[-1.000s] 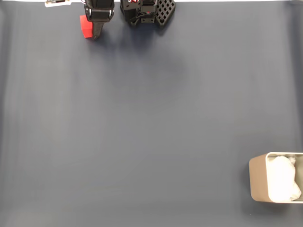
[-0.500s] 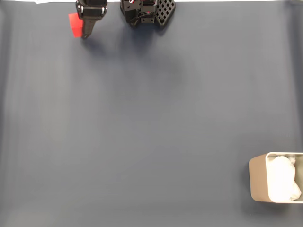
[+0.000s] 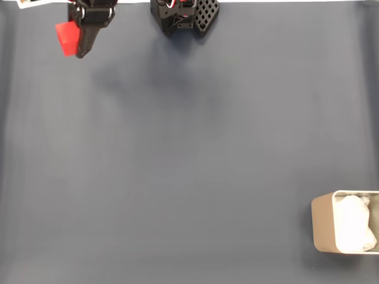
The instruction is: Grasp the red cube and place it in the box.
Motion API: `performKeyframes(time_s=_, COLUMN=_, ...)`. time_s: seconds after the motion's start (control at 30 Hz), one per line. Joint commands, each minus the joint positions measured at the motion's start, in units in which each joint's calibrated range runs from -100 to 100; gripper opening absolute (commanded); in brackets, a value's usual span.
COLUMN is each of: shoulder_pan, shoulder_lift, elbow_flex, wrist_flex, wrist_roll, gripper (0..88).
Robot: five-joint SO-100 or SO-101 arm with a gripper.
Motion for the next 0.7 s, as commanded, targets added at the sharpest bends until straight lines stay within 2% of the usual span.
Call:
performKeyframes(time_s=0.0, shoulder_pan=-4.12, shoulder_lift=1.38, elbow_flex=-5.59, wrist_flex=-0.94, wrist_roll=1.12, gripper=13.4)
performKeyframes(time_s=0.33, shoulder_pan=-15.99, shoulder_lift=6.49, elbow_flex=-13.34, wrist_flex=-1.68, wrist_roll=2.59, gripper=13.4)
performKeyframes(time_s=0.37, shoulder_pan=-21.38, shoulder_lift=10.91, elbow_flex=-18.45, wrist_flex=-2.01, wrist_roll=2.78, gripper=13.4)
performKeyframes(time_s=0.67, shoulder_pan=-32.32, shoulder_lift=18.62, elbow_flex=-27.67, wrist_flex=-3.73, wrist_roll=3.03, gripper=13.4)
